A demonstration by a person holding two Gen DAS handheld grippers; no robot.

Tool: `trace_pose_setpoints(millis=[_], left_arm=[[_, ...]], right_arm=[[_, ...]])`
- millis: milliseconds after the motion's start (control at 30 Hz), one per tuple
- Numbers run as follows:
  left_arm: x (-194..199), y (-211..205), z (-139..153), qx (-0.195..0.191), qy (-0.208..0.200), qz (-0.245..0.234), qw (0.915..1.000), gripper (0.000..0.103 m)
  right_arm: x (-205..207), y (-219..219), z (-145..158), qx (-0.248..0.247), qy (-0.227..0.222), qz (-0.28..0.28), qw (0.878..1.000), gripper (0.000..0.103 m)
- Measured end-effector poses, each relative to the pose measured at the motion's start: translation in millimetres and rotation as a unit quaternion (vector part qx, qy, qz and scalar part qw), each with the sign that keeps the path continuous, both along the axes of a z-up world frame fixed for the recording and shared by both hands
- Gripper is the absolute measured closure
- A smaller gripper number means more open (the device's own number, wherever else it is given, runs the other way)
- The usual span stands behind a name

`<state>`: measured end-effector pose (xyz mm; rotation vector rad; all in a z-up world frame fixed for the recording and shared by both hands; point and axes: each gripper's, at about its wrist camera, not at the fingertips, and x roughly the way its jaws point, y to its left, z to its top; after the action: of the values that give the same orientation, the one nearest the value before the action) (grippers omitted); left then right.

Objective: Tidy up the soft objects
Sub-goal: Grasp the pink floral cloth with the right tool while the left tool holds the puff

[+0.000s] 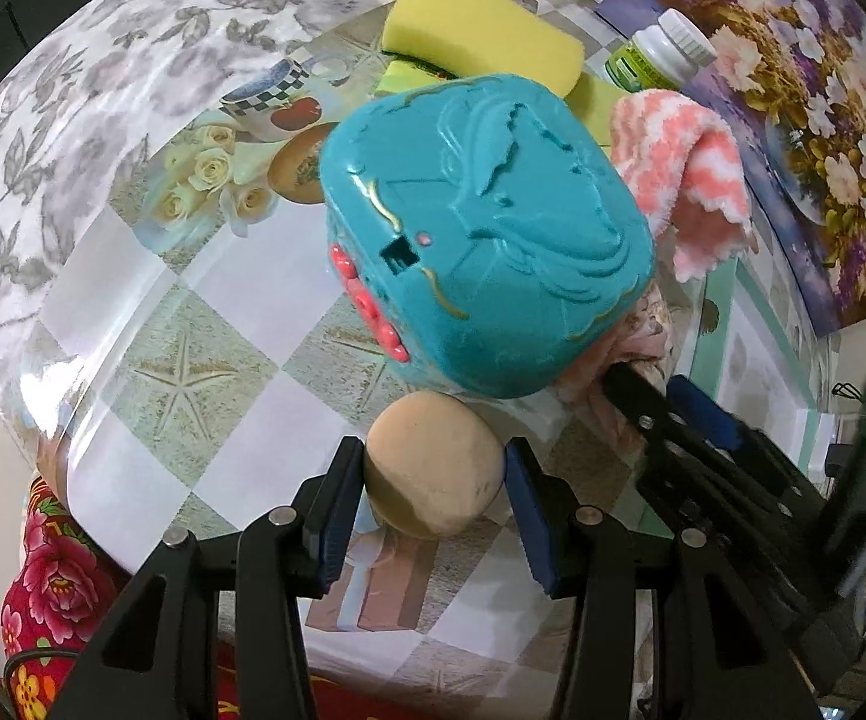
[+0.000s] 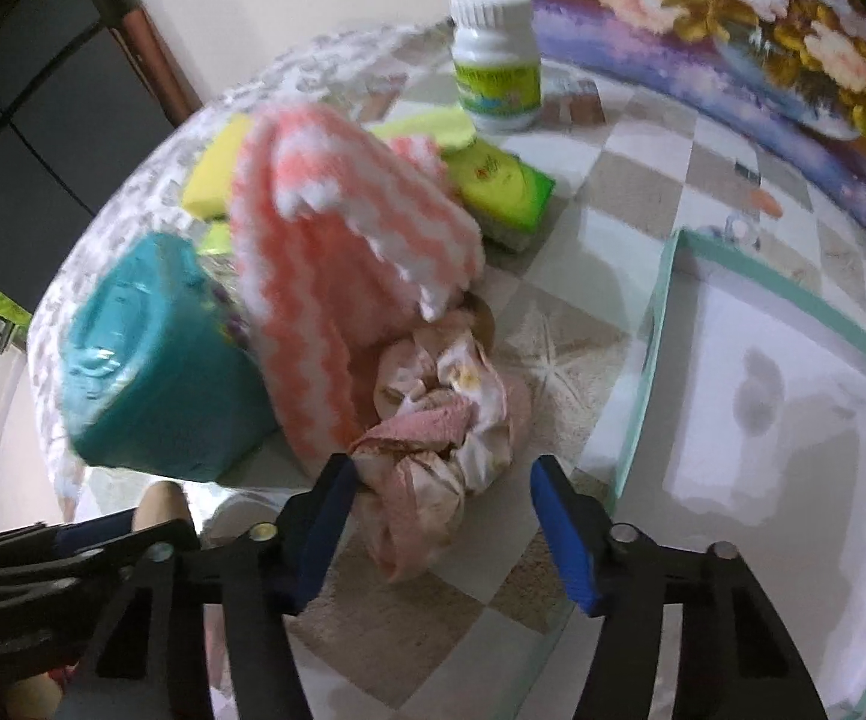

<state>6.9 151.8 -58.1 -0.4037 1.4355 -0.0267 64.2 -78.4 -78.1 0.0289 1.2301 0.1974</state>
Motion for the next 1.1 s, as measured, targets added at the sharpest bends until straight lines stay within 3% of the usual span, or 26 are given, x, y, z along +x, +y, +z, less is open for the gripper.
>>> trace_pose_setpoints(millis=[100, 433, 833, 1100], left_arm=[[0.3, -9.7, -1.5, 0.003, 0.002, -0.006, 1.0000, 0.054], [3.4, -29.1, -6.7, 0.017, 0.008, -0.013, 0.9997, 0.054], [3.8, -51.3, 1.3, 0.019, 0.000, -0.031, 0.9993, 0.054], [0.9, -78.9, 17.7, 0.027, -0.026, -0.060, 0.9975, 0.054]], right_arm=[[0.5, 1.0, -11.3, 0.000, 0.011, -0.001, 1.000, 0.051], [-3.7, -0.8, -8.8, 0.015, 0.002, -0.004, 1.000, 0.079], [-22.9, -10.4, 21.8, 0.060, -0.024, -0.031, 0.997, 0.082], [-41.8, -26.2, 54.7, 0.078, -0.056, -0.059, 0.994, 0.082]])
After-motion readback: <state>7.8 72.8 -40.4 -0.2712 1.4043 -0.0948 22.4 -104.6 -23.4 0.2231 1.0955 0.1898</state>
